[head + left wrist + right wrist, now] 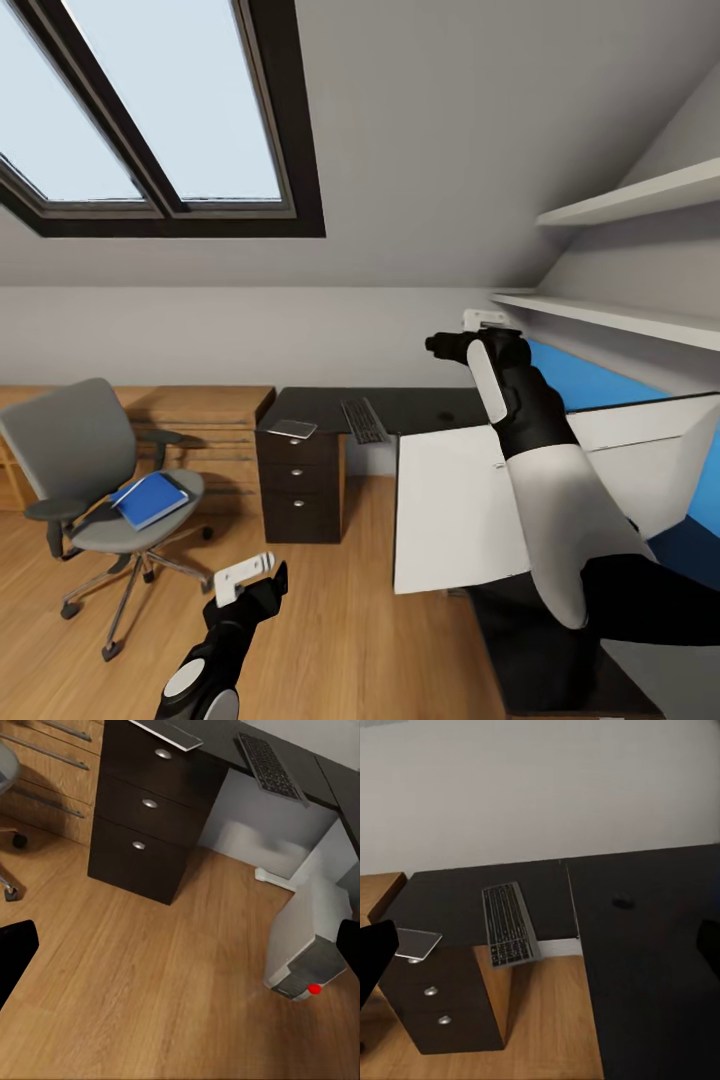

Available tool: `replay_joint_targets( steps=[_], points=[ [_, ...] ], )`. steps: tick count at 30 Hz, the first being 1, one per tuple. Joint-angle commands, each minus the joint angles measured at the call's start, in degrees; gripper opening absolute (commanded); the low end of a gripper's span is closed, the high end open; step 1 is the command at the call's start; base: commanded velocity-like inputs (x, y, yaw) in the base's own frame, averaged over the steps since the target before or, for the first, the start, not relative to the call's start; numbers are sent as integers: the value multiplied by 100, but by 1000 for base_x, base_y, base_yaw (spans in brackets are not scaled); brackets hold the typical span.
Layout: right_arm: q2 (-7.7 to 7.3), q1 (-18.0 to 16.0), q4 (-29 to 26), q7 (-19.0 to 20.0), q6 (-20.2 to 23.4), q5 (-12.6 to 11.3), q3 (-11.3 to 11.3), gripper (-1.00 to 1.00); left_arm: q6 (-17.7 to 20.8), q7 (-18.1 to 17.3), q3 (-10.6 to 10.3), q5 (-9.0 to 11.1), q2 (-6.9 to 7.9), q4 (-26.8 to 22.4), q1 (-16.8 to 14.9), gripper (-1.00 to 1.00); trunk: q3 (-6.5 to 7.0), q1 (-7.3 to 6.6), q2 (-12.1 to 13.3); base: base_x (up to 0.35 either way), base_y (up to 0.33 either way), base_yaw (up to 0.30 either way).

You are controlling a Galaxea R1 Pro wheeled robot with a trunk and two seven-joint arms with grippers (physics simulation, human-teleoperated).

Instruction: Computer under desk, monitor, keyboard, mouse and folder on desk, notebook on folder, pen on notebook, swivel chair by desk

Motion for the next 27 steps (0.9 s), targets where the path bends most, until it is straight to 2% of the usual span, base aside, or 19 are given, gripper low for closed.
replay_joint_targets(
  steps=[1, 6, 9, 15, 17, 22, 24, 27],
  points=[
    [-6, -4, 8, -57, 30, -54, 8, 100, 16, 41, -5, 37, 1, -9, -5, 100, -9, 4, -5, 329, 0, 0],
    [3, 0, 212, -66, 282, -31, 18, 100, 21, 39, 1, 37, 2, -7, -5, 100, -9, 4, -5, 218, 0, 0],
    [35, 0, 714, -69, 632, -29, 57, 100, 23, 41, 2, 37, 2, -8, -5, 100, -9, 4, -5, 54, 0, 0],
    [49, 0, 1455, -60, 861, -33, 103, 100, 30, 42, 2, 37, 2, -3, -5, 100, -9, 4, -5, 14, 0, 0],
    [50, 0, 1520, -59, 878, -34, 111, 100, 31, 42, 2, 37, 2, -2, -5, 100, -9, 4, -5, 3, 0, 0],
    [51, 0, 1637, -58, 922, -29, 231, 100, 26, 42, 2, 37, 2, 0, -5, 100, -9, 4, -5, -2, 0, 0],
    [51, 0, 1689, -59, 930, -28, 413, 100, 24, 37, 2, 37, 2, 0, -5, 100, -9, 4, -5, -173, 0, 0],
    [51, 0, 1734, -60, 934, -28, 531, 100, 24, 34, -2, 37, -1, 0, -5, 100, -9, 4, -5, -135, 0, 0]
  ],
)
